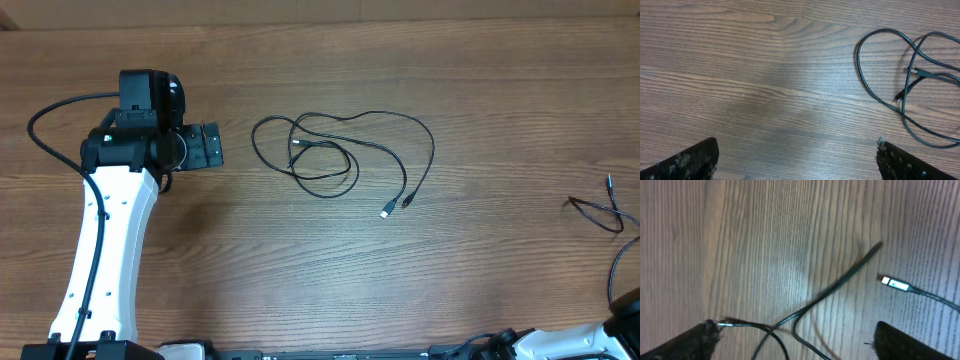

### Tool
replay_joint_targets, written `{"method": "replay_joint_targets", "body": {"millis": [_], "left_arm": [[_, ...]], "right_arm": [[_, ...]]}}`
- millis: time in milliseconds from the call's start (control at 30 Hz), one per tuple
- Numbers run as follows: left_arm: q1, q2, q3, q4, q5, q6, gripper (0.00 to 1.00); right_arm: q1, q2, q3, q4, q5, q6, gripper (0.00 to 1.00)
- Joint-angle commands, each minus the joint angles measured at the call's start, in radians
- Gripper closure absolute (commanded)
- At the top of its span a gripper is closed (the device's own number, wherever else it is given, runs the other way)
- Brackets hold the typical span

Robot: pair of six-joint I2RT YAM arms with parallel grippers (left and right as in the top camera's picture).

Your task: Untangle cables

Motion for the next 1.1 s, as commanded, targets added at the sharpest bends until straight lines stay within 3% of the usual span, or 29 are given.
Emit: {"method": "replay_joint_targets", "body": {"millis": [0,167,400,600,800,967,1067], "left_arm": [[0.010,-0.017,-0.001,-0.001,0.008,0.015,0.00],[0.010,-0.017,-0.001,-0.001,0.008,0.015,0.00],[0.010,-0.017,-0.001,-0.001,0.008,0.015,0.00],[0.010,-0.017,-0.001,-0.001,0.008,0.015,0.00],[0.010,-0.017,-0.001,-0.001,0.008,0.015,0.00],[0.010,-0.017,-0.001,-0.001,0.008,0.015,0.01],[0.010,-0.017,-0.001,-0.001,0.008,0.015,0.00]], "right_arm": [[0.002,-0.007,-0.002,0.005,-0.055,-0.001,0.00],[0.002,-0.007,-0.002,-0.004,-0.199,-0.007,0.00],[0.035,-0.007,-0.002,-0.043,-0.566,-0.221,0.00],[0.156,-0.007,-0.002,-0.074,-0.540,-0.242,0.00],[0.317,-0.007,-0.002,-0.076,-0.312,-0.240,0.00],[0.397,-0.007,-0.002,-0.078,-0.125,-0.136,0.00],[0.414,-0.007,-0.009,-0.084,-0.109,-0.114,0.00]]}}
